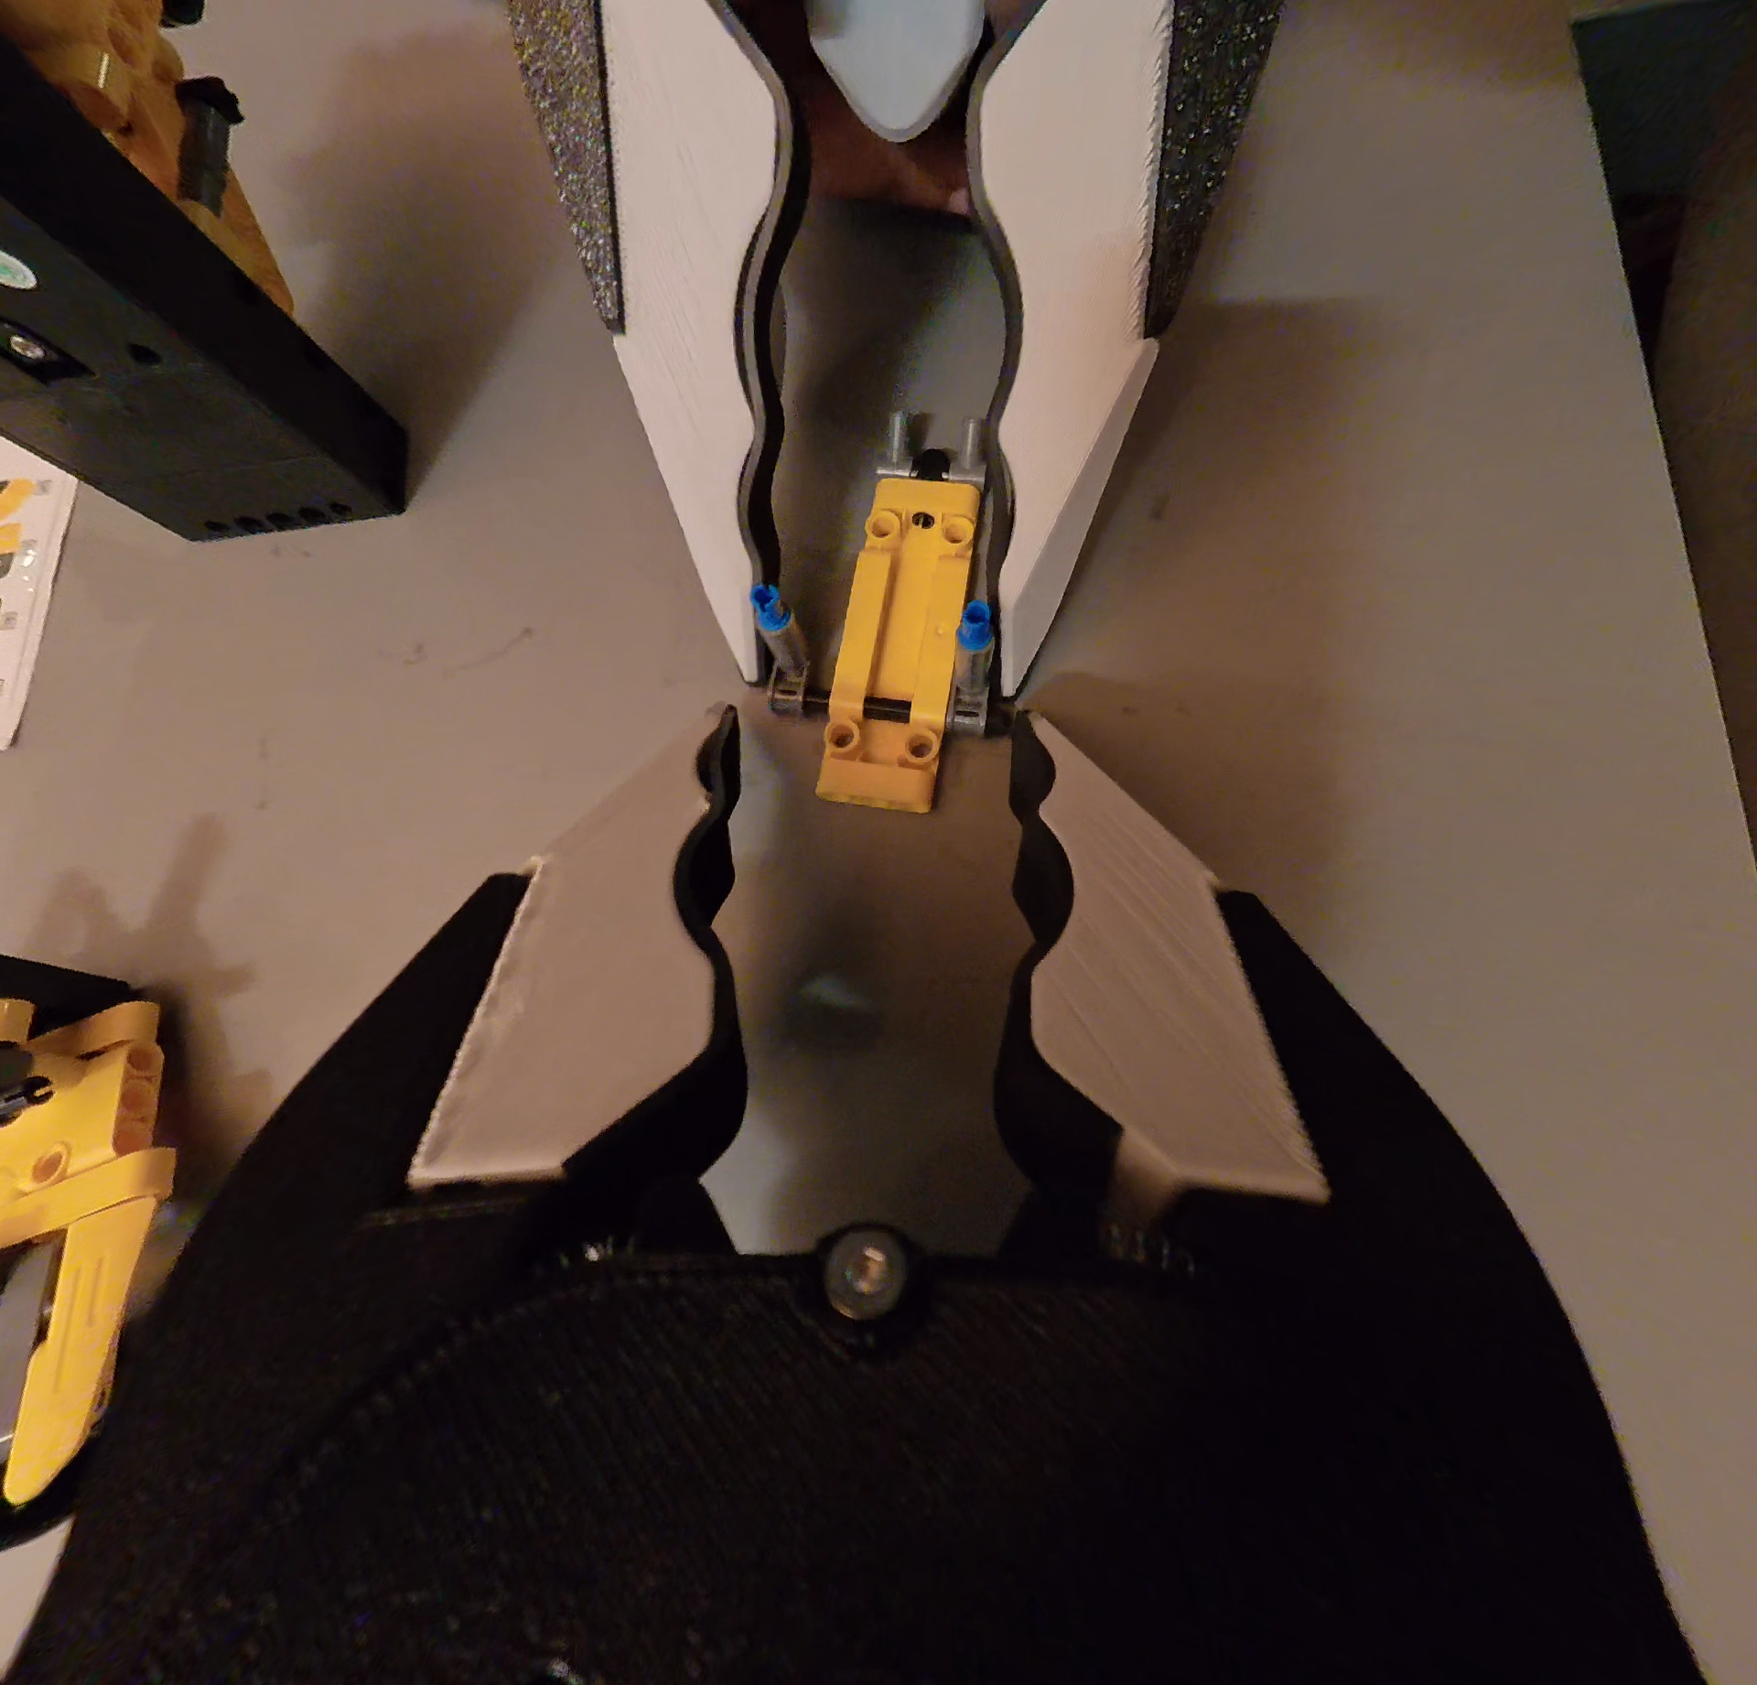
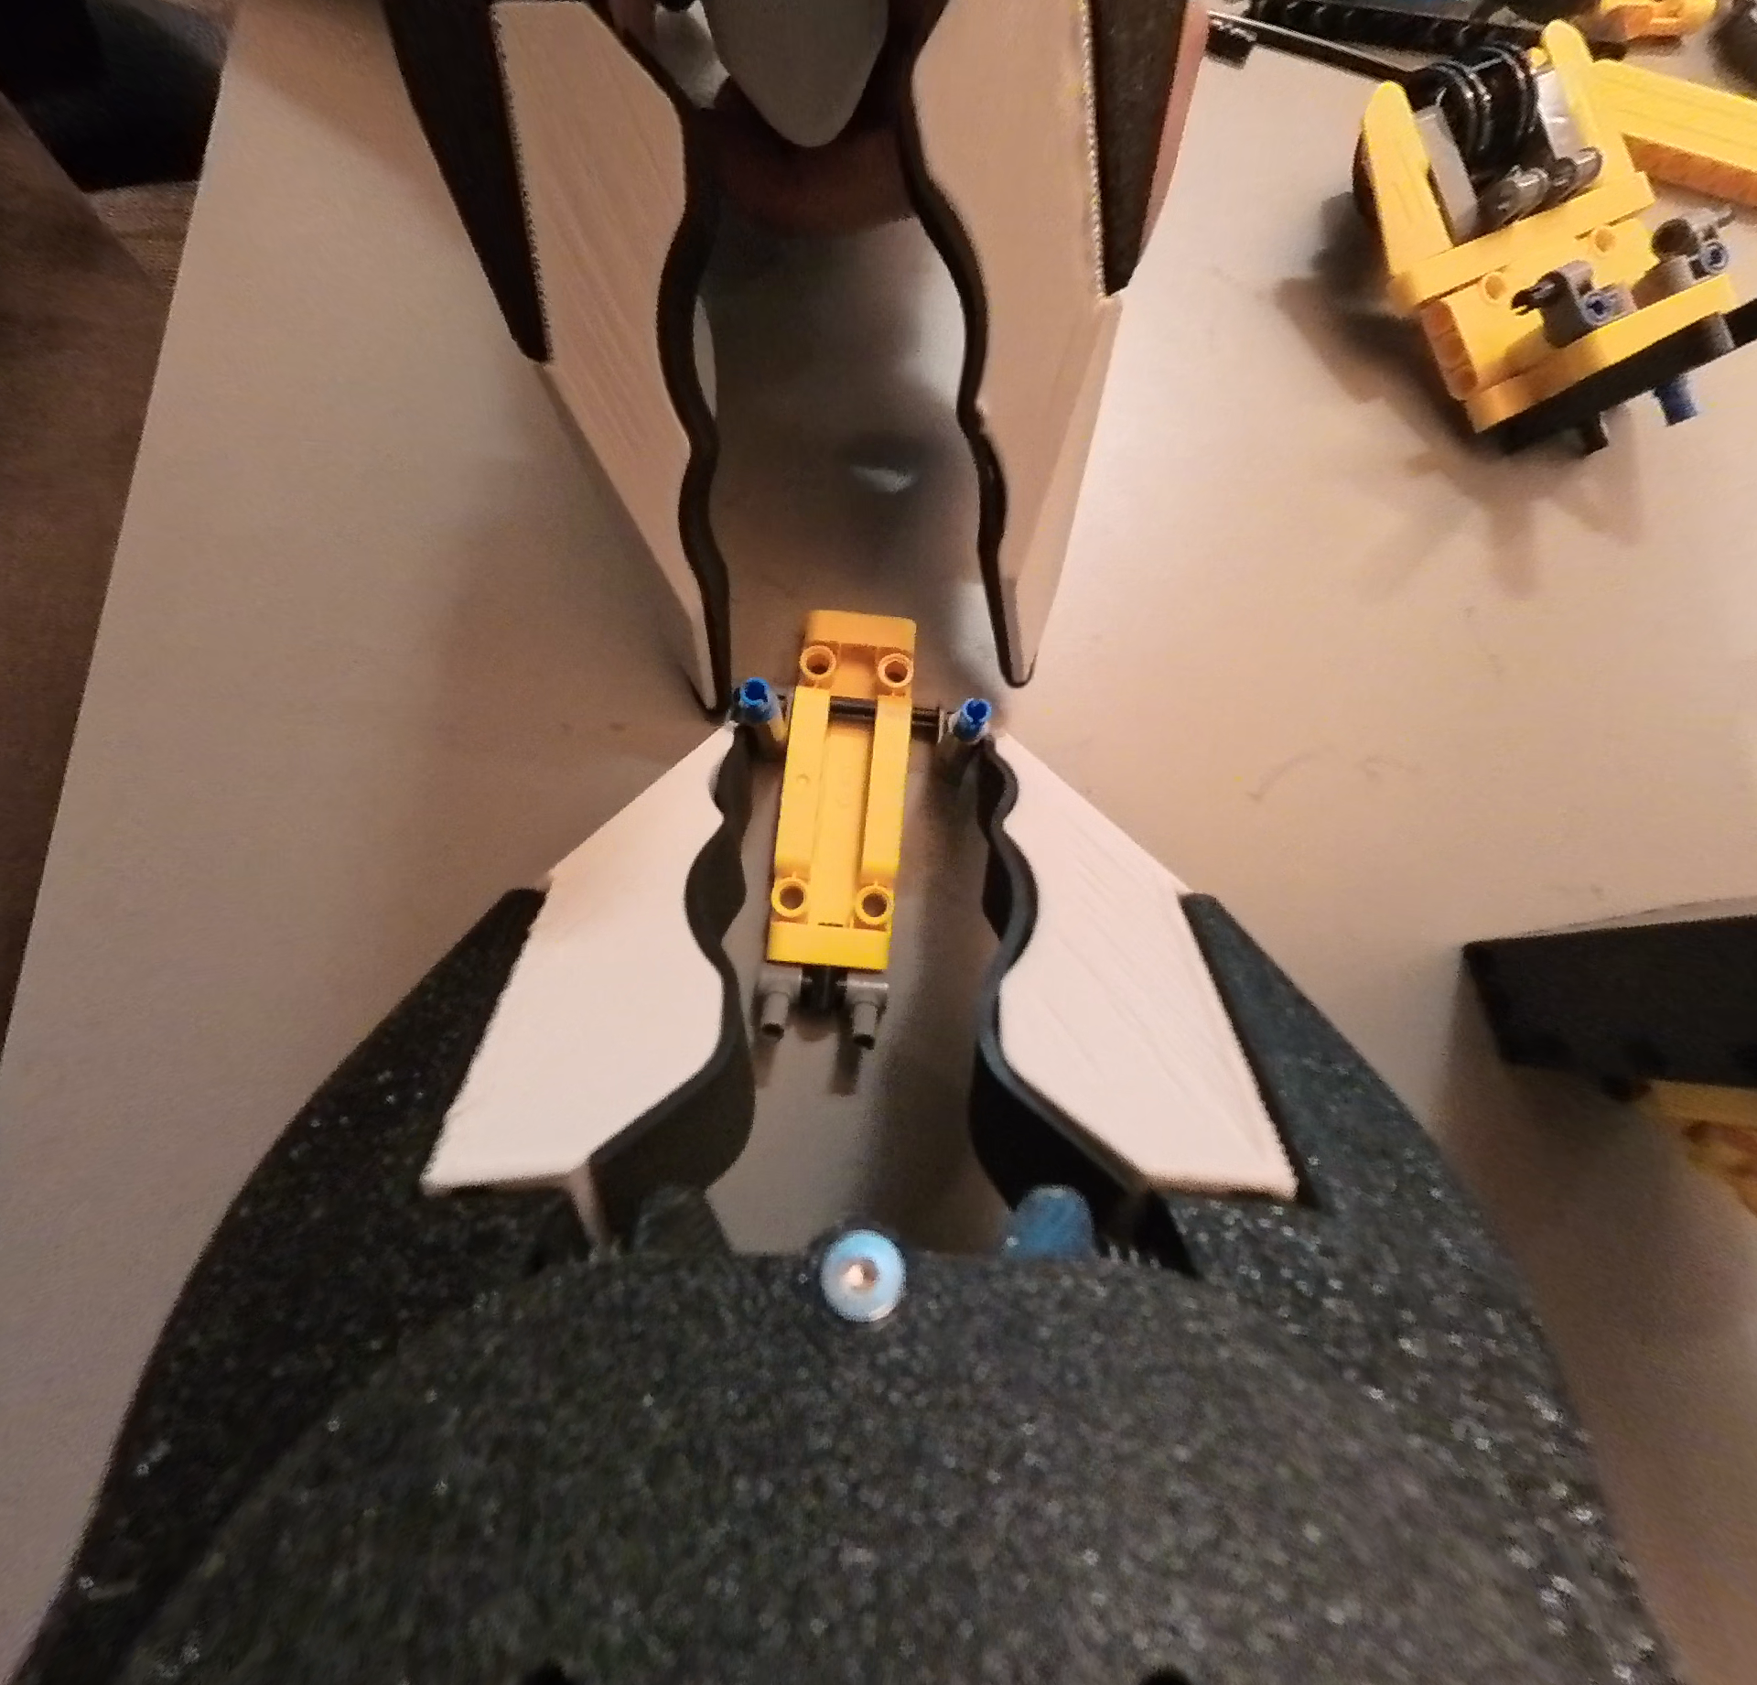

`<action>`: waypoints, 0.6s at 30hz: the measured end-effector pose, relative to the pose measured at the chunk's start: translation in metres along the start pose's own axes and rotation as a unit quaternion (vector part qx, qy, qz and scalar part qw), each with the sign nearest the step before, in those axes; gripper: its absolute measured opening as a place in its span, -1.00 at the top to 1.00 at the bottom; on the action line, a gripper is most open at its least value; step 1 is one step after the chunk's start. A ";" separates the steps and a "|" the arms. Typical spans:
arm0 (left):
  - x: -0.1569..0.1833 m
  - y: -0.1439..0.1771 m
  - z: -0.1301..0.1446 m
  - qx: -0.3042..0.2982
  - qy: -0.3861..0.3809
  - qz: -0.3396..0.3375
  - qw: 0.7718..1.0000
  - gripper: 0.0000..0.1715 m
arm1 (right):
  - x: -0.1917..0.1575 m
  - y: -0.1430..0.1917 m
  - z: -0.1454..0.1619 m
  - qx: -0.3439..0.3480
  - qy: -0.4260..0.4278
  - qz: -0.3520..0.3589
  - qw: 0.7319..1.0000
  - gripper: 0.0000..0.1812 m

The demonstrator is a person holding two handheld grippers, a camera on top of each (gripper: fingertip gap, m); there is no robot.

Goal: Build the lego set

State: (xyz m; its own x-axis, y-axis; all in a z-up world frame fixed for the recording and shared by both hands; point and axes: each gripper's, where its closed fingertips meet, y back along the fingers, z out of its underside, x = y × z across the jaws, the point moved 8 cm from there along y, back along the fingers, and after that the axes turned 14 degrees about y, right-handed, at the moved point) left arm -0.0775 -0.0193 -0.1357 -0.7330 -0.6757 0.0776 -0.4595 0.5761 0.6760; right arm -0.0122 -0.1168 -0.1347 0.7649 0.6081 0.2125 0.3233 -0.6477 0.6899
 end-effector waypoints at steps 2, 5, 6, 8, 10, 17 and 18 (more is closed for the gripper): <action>0.001 0.000 0.000 0.000 -0.002 0.002 1.000 0.38 | 0.000 0.000 0.000 0.000 -0.002 -0.003 1.000 0.48; 0.000 -0.001 0.000 -0.004 0.003 0.009 1.000 0.40 | 0.000 0.000 0.000 0.001 -0.004 -0.005 1.000 0.49; 0.000 -0.001 0.000 -0.006 0.007 0.013 1.000 0.40 | 0.000 0.000 0.000 0.001 -0.005 -0.007 1.000 0.49; -0.001 -0.001 0.000 -0.010 0.012 0.020 1.000 0.41 | 0.000 -0.001 0.000 0.002 -0.006 -0.009 1.000 0.49; -0.001 -0.002 0.000 -0.013 0.015 0.026 0.999 0.43 | 0.000 -0.001 0.000 0.003 -0.006 -0.011 1.000 0.50; -0.001 -0.002 0.000 -0.015 0.016 0.031 0.999 0.44 | 0.000 -0.001 0.000 0.004 -0.003 -0.013 1.000 0.50; -0.001 -0.002 0.000 -0.015 0.016 0.031 0.999 0.44 | 0.000 -0.001 0.000 0.004 -0.003 -0.013 1.000 0.50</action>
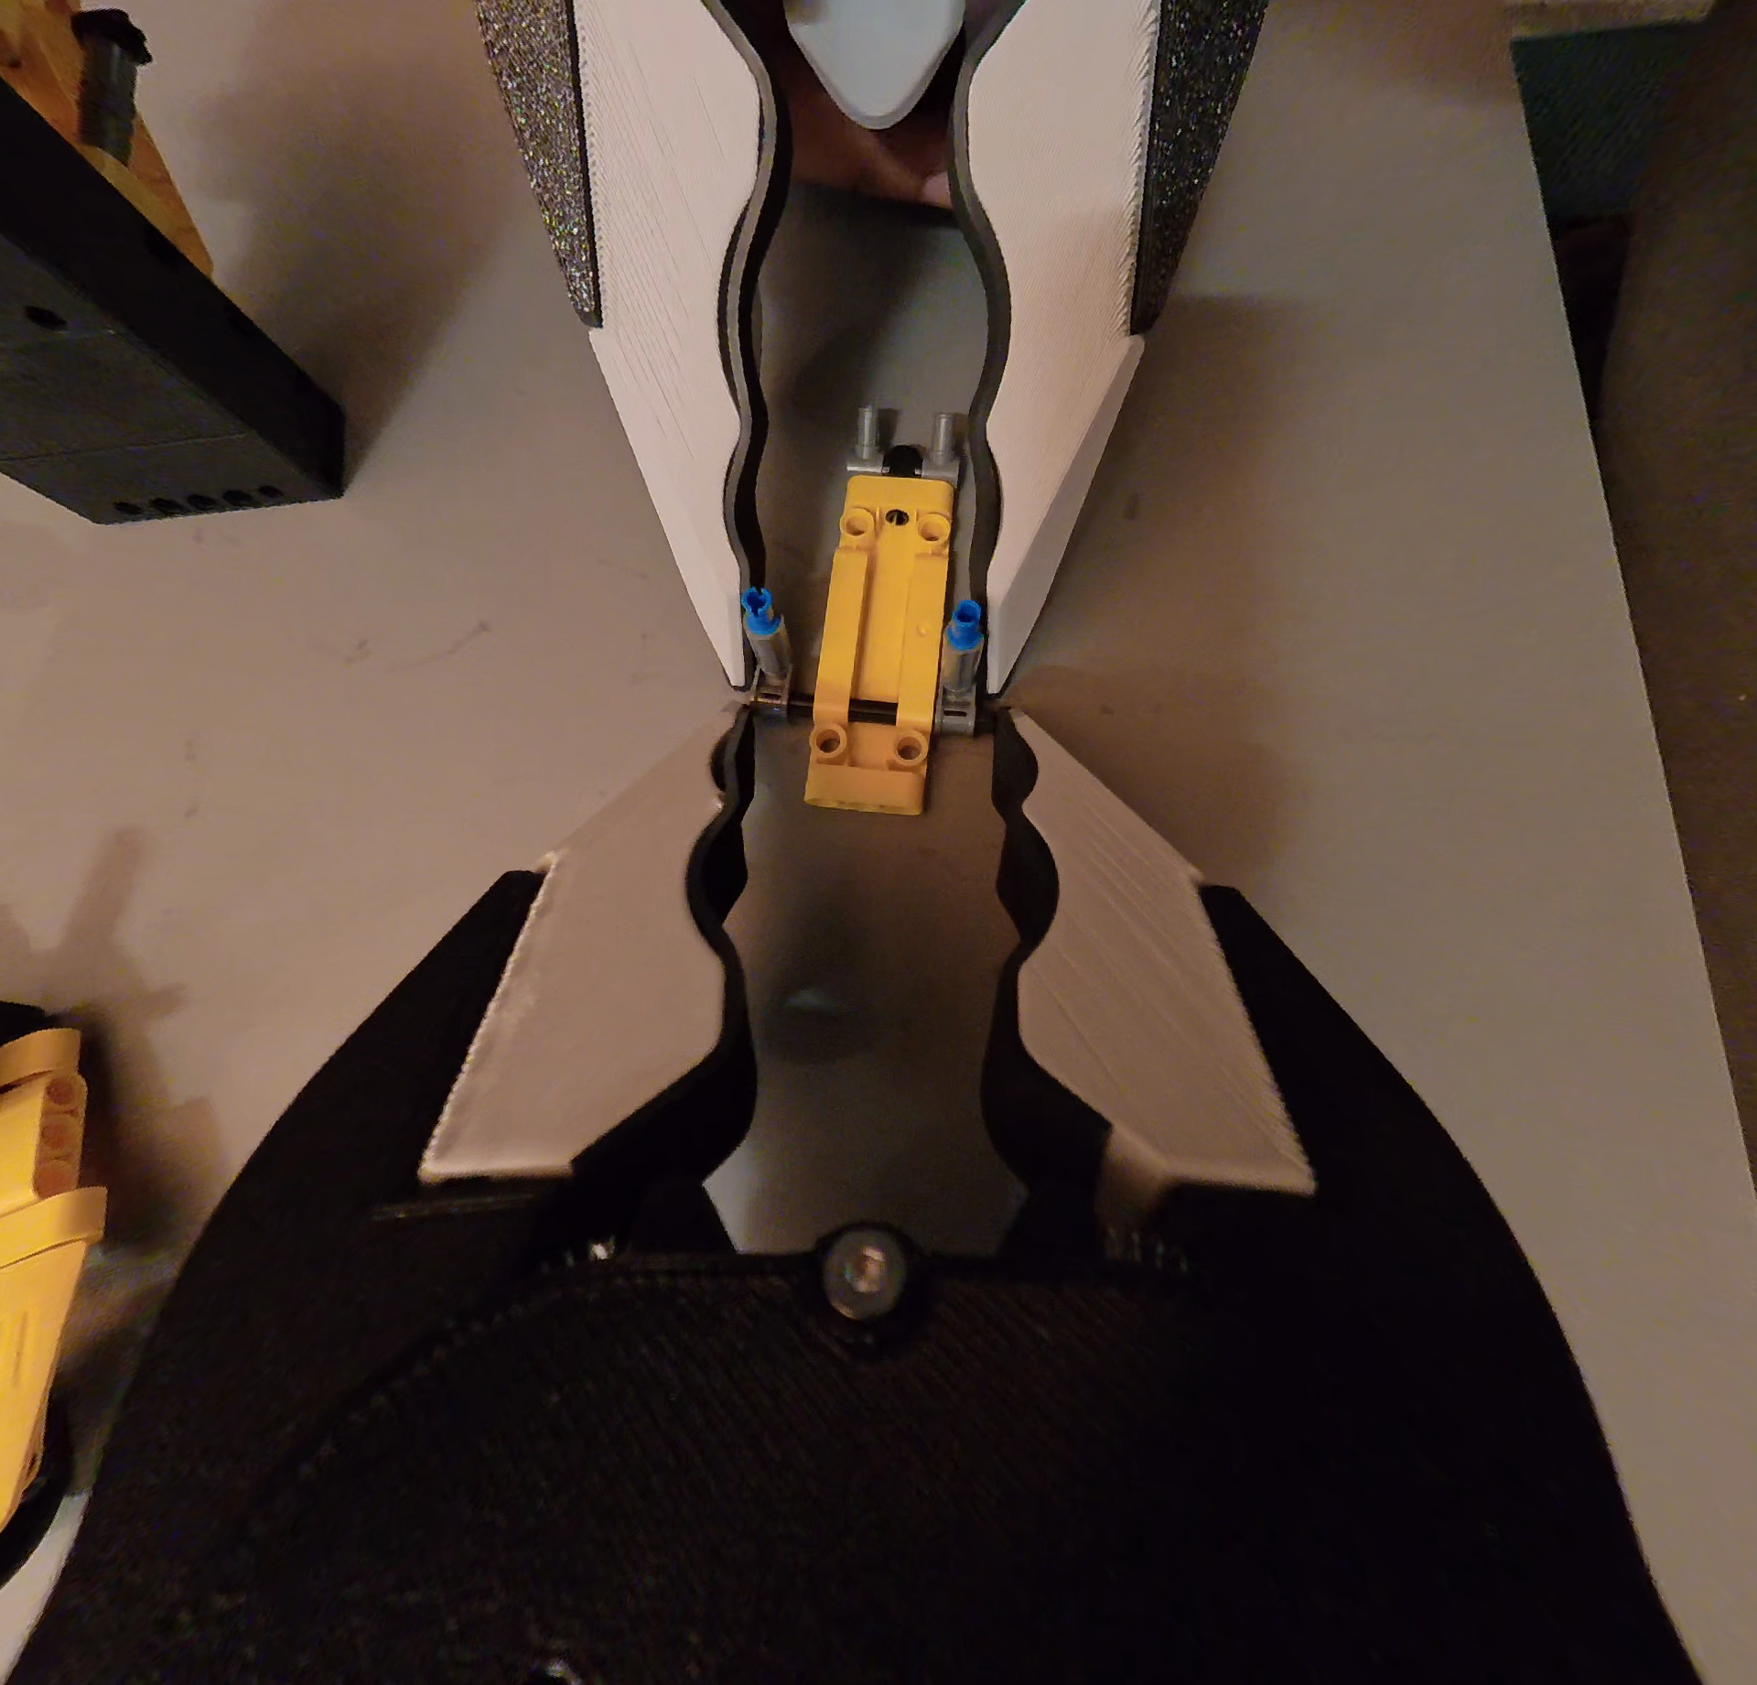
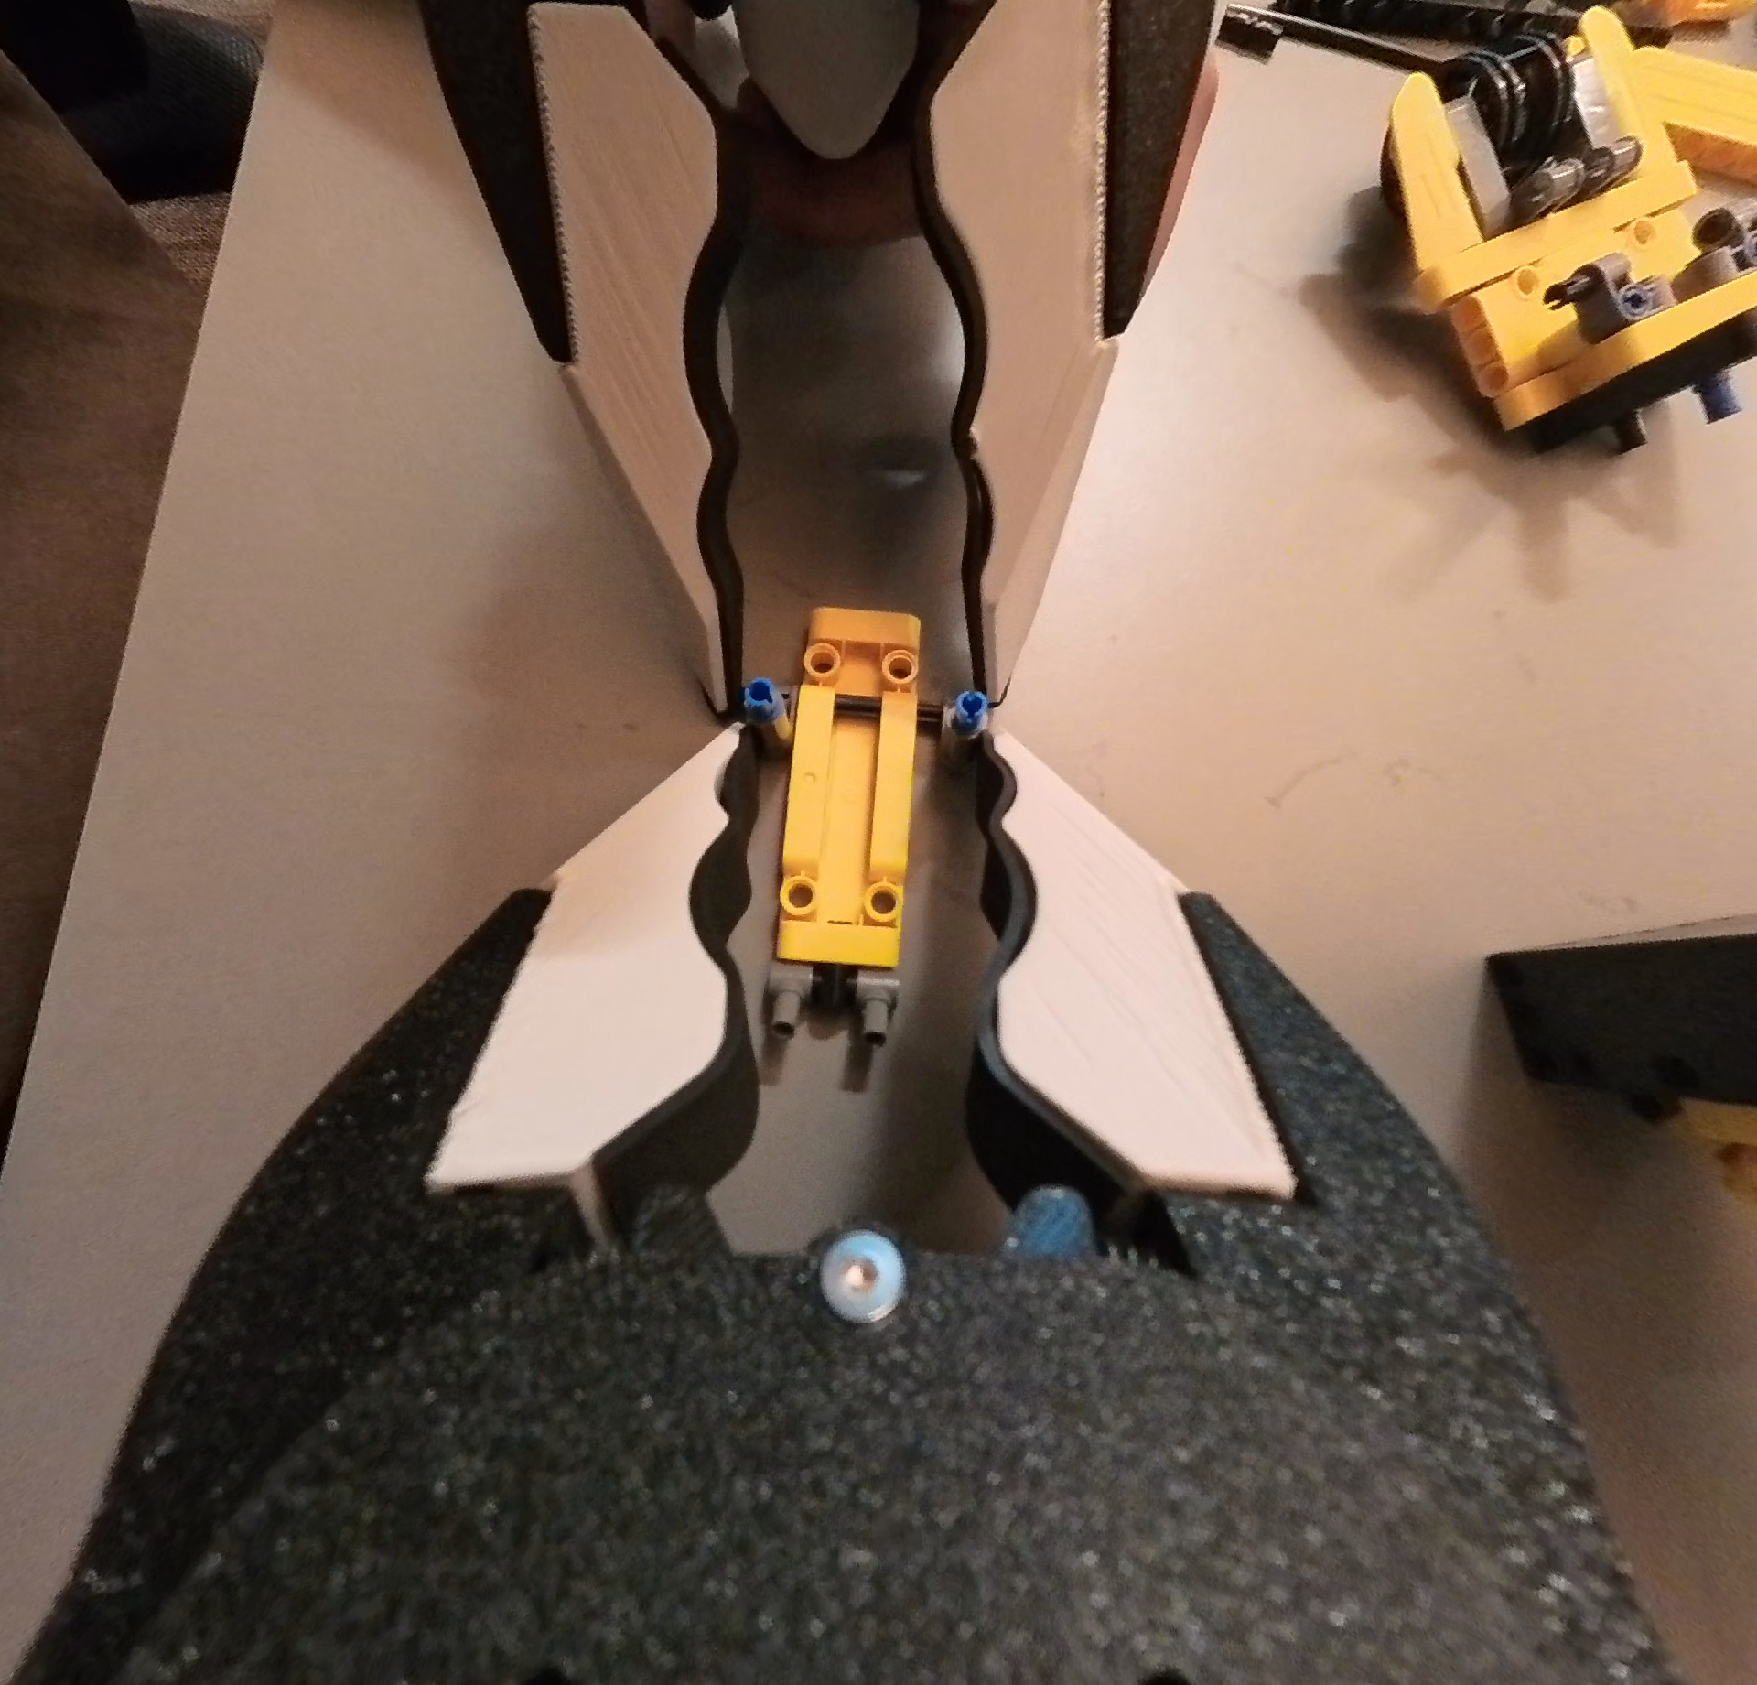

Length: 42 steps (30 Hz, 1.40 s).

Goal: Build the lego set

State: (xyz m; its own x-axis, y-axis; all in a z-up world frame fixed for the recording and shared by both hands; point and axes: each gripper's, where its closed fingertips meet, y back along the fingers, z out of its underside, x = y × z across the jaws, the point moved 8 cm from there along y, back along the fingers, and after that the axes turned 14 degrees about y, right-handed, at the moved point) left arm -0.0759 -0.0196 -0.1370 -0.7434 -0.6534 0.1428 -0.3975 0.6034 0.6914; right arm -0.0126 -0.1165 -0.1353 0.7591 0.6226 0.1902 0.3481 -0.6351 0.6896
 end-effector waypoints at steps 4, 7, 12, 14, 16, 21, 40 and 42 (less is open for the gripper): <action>0.000 0.000 0.000 0.000 -0.002 -0.002 1.000 0.44 | 0.000 0.000 0.000 0.000 0.003 0.000 1.000 0.50; 0.002 0.000 0.001 0.001 -0.009 -0.003 1.000 0.44 | -0.001 0.000 0.000 0.001 0.007 -0.004 1.000 0.50; 0.007 0.001 0.002 0.003 -0.033 0.004 0.999 0.45 | -0.006 0.001 0.000 0.007 0.023 -0.022 0.999 0.49; 0.007 0.001 0.002 0.003 -0.033 0.004 0.999 0.45 | -0.006 0.001 0.000 0.007 0.023 -0.022 0.999 0.50; 0.007 0.001 0.002 0.002 -0.031 0.006 1.000 0.45 | -0.006 0.001 0.000 0.007 0.023 -0.023 0.999 0.50; 0.006 0.001 0.002 0.000 -0.026 0.011 1.000 0.46 | -0.006 0.001 -0.001 0.007 0.023 -0.024 0.999 0.50; 0.005 0.001 0.002 -0.001 -0.016 0.018 1.000 0.50 | -0.005 0.001 -0.001 0.009 0.021 -0.027 0.999 0.50; 0.005 0.001 0.002 -0.001 -0.017 0.016 1.000 0.50 | -0.005 0.001 -0.001 0.009 0.020 -0.028 0.999 0.50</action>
State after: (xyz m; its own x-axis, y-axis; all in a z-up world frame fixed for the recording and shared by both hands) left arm -0.0813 -0.0217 -0.1366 -0.7739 -0.6173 0.1414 -0.3717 0.6235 0.6878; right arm -0.0162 -0.1202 -0.1349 0.7149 0.6757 0.1800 0.4001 -0.6064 0.6871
